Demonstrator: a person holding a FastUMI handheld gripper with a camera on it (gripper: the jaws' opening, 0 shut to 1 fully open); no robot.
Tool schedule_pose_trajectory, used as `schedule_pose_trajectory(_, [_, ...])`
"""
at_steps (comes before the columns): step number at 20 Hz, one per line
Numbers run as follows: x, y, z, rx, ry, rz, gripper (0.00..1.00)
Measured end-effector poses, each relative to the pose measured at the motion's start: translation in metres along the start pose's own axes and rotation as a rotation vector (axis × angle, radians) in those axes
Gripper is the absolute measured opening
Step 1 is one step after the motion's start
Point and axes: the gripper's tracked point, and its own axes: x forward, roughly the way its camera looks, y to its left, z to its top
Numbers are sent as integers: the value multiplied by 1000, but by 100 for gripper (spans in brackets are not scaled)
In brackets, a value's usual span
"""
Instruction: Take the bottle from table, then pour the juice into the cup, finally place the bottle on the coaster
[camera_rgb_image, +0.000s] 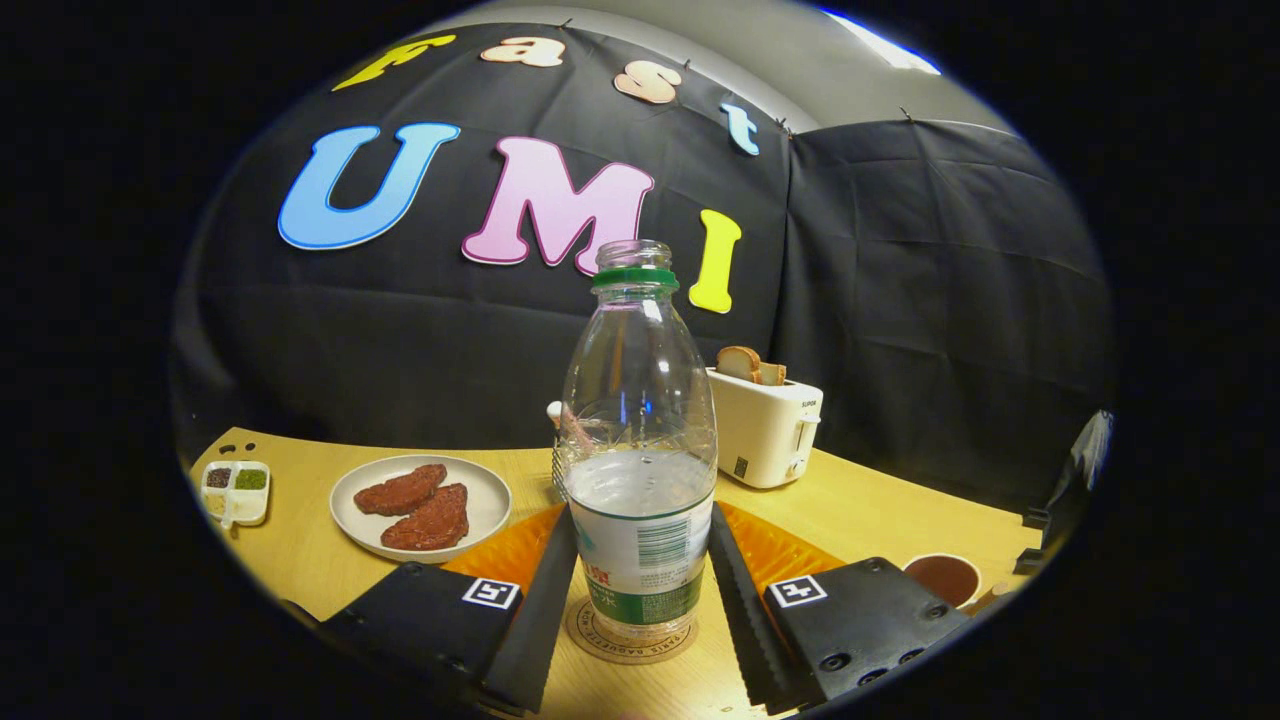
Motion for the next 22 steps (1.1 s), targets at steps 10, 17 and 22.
schedule_pose_trajectory(10, [9,-2,-20,49,33,-24,75])
schedule_pose_trajectory(17, [8,-4,-25,68,47,-39,77])
schedule_pose_trajectory(22, [6,-6,-21,98,42,-44,88])
